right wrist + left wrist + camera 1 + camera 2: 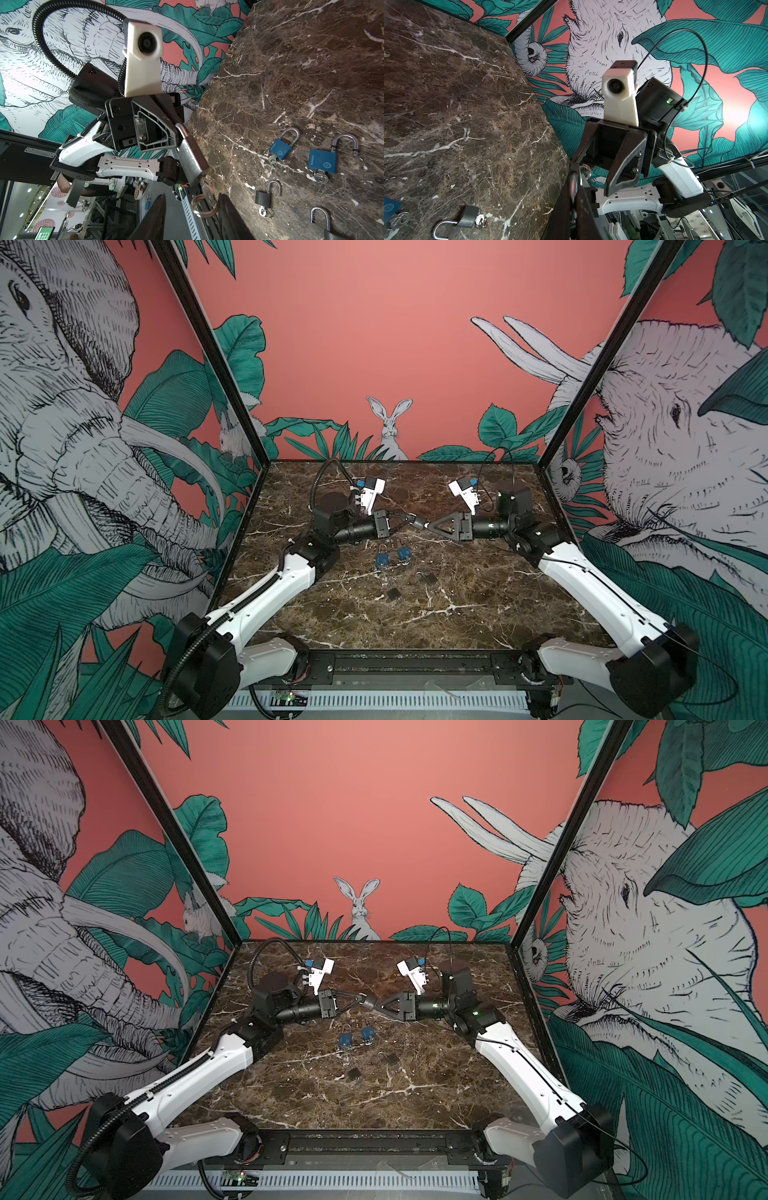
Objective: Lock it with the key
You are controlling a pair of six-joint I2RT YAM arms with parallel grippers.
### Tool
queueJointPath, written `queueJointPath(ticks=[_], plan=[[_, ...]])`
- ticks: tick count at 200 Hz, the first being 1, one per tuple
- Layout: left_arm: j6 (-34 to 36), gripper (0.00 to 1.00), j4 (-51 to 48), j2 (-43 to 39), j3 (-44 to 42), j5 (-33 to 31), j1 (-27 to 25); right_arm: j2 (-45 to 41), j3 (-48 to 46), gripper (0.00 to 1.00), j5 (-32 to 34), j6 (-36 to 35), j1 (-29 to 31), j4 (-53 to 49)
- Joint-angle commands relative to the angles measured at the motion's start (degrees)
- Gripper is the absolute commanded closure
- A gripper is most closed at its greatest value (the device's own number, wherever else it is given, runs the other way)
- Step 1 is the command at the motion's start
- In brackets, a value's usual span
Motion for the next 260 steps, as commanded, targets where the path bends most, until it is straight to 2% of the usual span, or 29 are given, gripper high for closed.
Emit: queueJointPath(ticks=[1,30,47,67,104,185,260], plan=[[0.67,1.00,1.79,-1.26,2.16,1.55,0.12,0.52,0.99,0.59,0.28,-0.29,-0.07,1.90],[0.78,1.00,1.75,-1.31,2.54,1.91,0.12,1.40,2.34,0.58,2.15,-3.10,-0.05,-1.65],[1.03,1.00,1.39,-1.32,2.91,1.82,0.12,1.40,2.50,0.53,2.97,-3.36,-0.13,-1.78],[1.16,1.00,1.24,-1.17,3.06,1.93,0.12,1.48,2.87,0.53,3.38,-3.71,-0.06,-1.73],[1.13,1.00,1.26,-0.71,3.37,1.83,0.17,2.10,3.05,0.62,2.03,-3.33,-0.03,-0.96],[1.31,1.00,0.80,0.25,3.65,0.33,0.12,2.01,2.70,0.73,-0.28,-2.14,0.81,0.82],[1.41,1.00,0.48,0.02,3.30,-1.41,0.29,1.58,1.94,1.00,-1.57,-1.47,1.03,1.18]])
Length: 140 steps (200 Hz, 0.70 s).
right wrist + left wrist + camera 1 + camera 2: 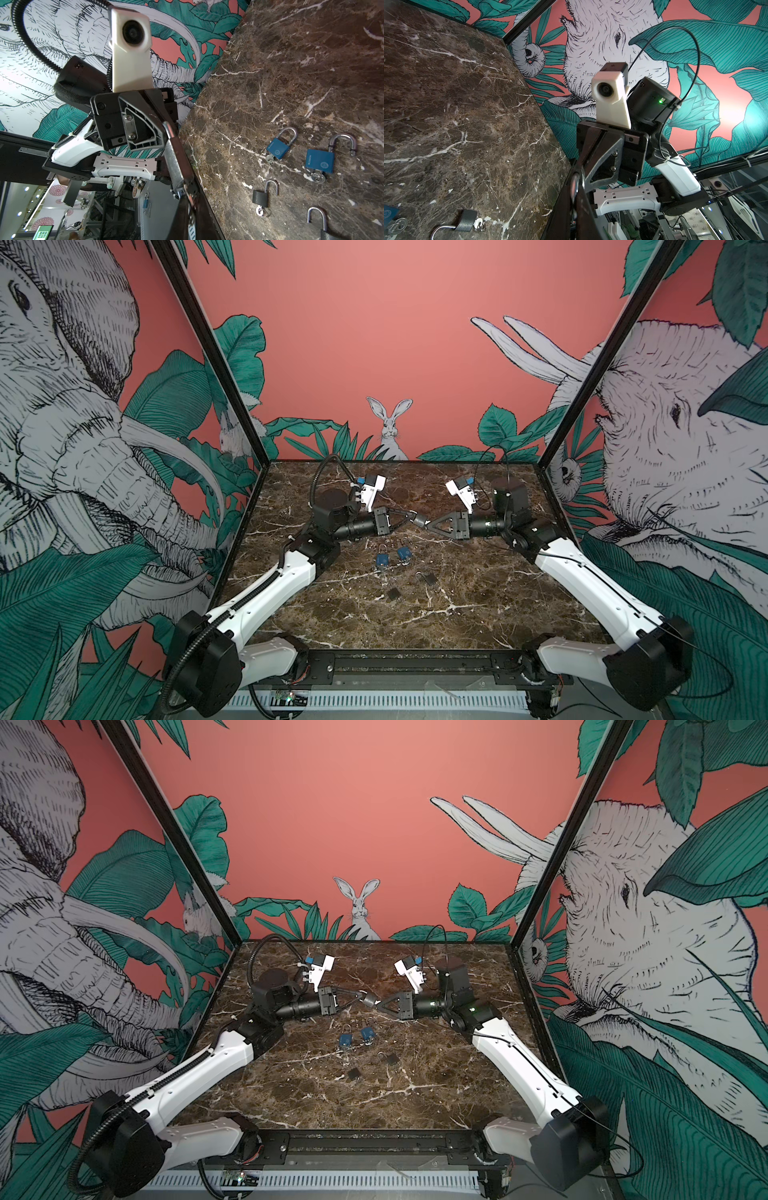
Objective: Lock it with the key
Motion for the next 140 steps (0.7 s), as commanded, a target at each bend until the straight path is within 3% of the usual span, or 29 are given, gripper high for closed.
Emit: queueJointPath(ticks=[1,45,106,140], plan=[[0.71,1.00,1.01,-0.89,1.44,-1.33,0.10,-0.54,0.37,1.00,-1.71,0.36,0.45,2.98],[-1.29,1.00,3.93,-1.94,0.56,-1.19,2.01,-1.46,-0.98,1.00,-2.38,1.10,0.35,3.56],[-5.19,1.00,7.55,-2.93,1.14,4.10,7.80,-3.71,-4.40,1.00,-3.57,4.23,-1.78,7.87],[-4.81,1.00,6.64,-3.34,1.12,5.69,8.28,-3.88,-5.22,1.00,-3.82,5.10,-2.89,9.06]])
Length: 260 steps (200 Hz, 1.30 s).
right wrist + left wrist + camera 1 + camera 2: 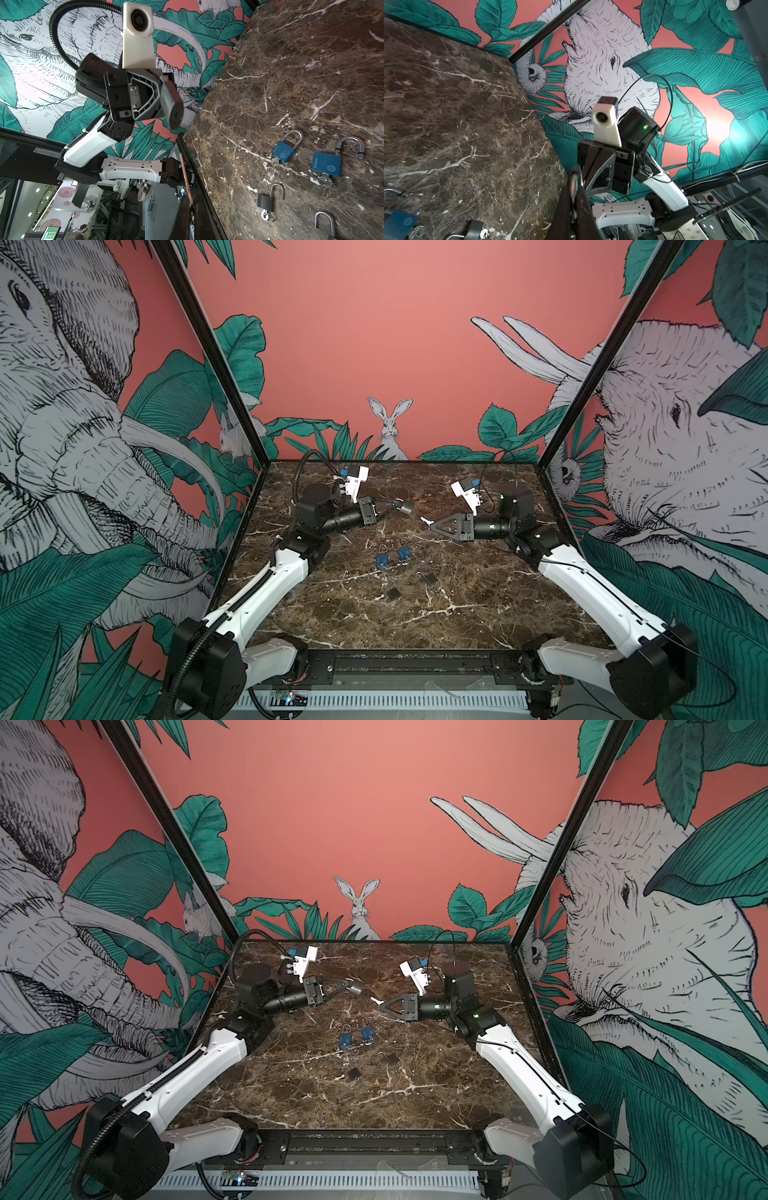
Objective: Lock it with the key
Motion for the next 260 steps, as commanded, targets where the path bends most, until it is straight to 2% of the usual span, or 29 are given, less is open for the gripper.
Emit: queueJointPath(ticks=[1,18,48,99,127,153,192,228,260], plan=[[-0.52,1.00,3.05,-2.32,1.13,1.36,0.24,-1.17,-0.41,1.00,-1.60,1.12,-0.73,2.63],[0.37,1.00,1.42,-1.97,1.13,1.95,0.24,-1.68,-0.92,1.00,-0.14,0.67,-2.00,2.11],[6.83,1.00,-9.16,0.65,3.54,2.60,-0.79,-2.85,-3.40,1.00,3.73,0.35,-5.18,0.92],[14.50,1.00,-17.79,12.29,10.33,1.37,-7.78,-7.30,-9.15,1.00,10.58,-0.03,-13.35,-2.13],[18.05,1.00,-23.90,22.52,18.84,0.61,-12.13,-10.13,-10.94,1.00,11.23,-0.24,-20.00,-4.16],[17.42,1.00,-27.64,33.54,28.23,2.31,-15.12,-12.39,-10.14,1.00,16.35,-3.57,-24.97,-10.29],[22.61,1.00,-39.04,48.79,46.04,2.05,-20.67,-12.44,-10.64,1.00,13.23,-4.88,-32.08,-12.44],[21.89,1.00,-44.20,60.64,57.83,2.19,-21.99,-13.62,-11.18,1.00,16.17,-6.45,-33.27,-13.49],[21.58,1.00,-47.54,67.70,65.24,2.47,-22.69,-14.09,-11.85,1.00,17.26,-6.25,-33.36,-13.48]])
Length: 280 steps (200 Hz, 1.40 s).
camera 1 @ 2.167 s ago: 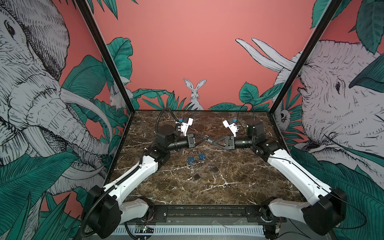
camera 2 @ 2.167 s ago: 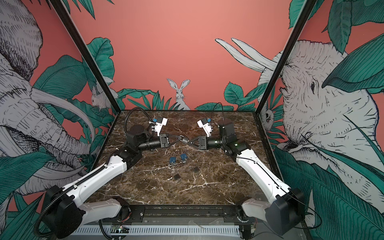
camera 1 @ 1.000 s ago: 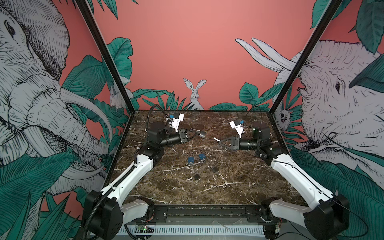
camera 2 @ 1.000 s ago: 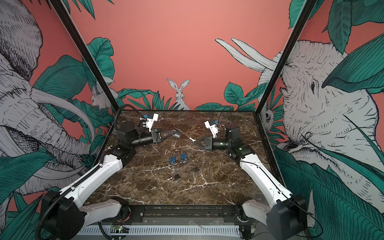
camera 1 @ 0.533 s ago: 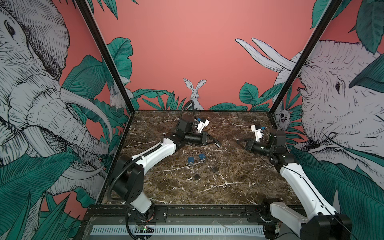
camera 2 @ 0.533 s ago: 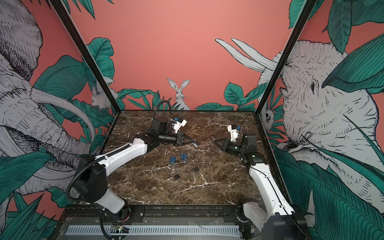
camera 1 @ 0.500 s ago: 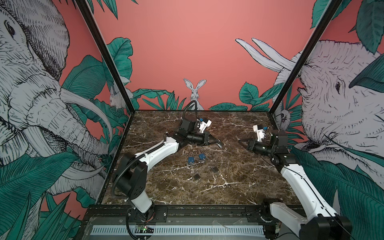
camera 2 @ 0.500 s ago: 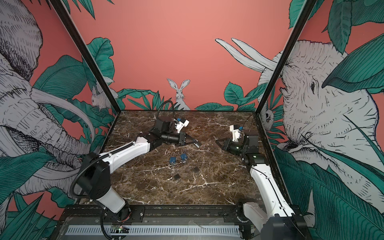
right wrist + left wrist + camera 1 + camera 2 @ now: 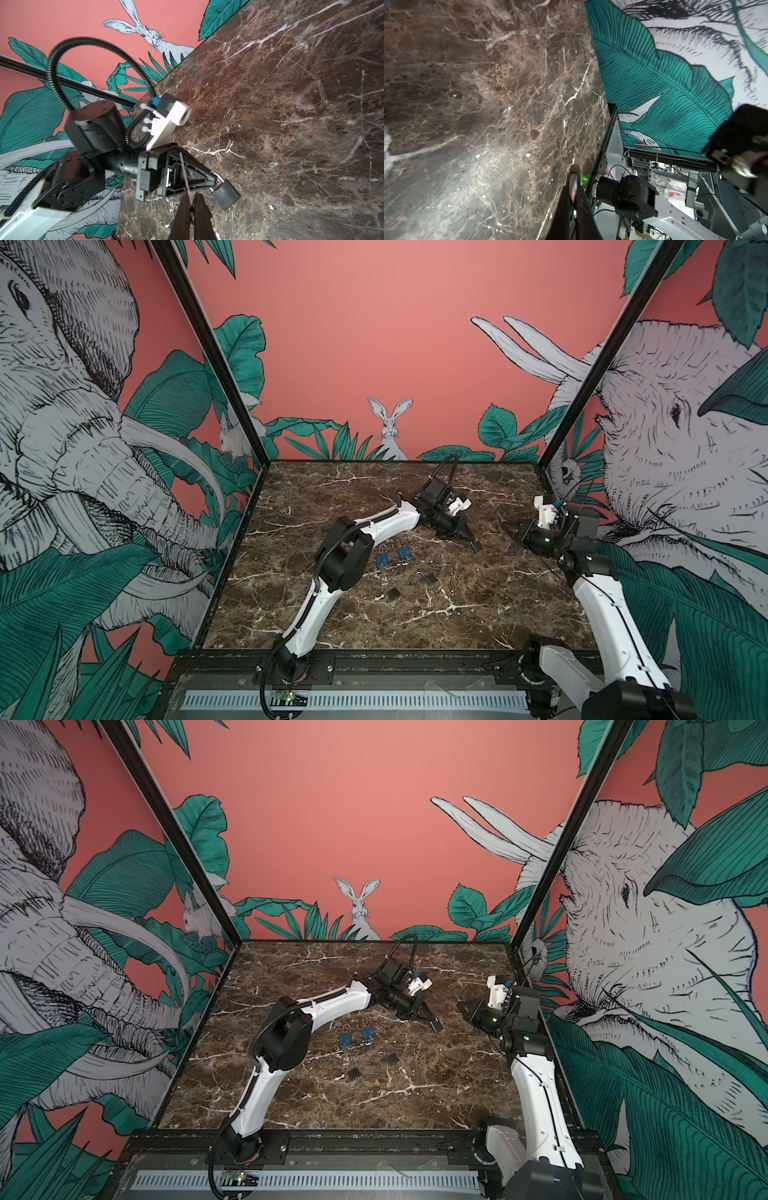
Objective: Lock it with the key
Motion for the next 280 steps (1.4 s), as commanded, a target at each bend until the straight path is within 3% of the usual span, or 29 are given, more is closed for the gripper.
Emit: queueJointPath(ticks=[1,94,178,234,280], plan=[[0.70,1.00,-5.23,2.29,5.05,1.11,-0.12,-1.02,-0.96,1.00,1.24,-0.89,-0.19,0.87],[-1.98,1.00,-9.43,12.88,15.29,0.34,-0.22,-0.63,-4.97,1.00,-0.18,2.43,-0.14,6.36],[-3.87,1.00,-8.57,16.69,17.37,-0.18,-0.27,0.06,-5.28,1.00,-0.38,2.81,-0.19,6.64],[-4.02,0.61,-7.49,15.81,17.24,-3.03,0.34,-0.91,-5.11,1.00,1.66,1.19,-0.15,3.36],[-5.53,0.55,-2.62,11.06,12.66,-7.13,2.52,0.67,-4.02,1.00,4.29,-2.83,-0.09,-0.94]])
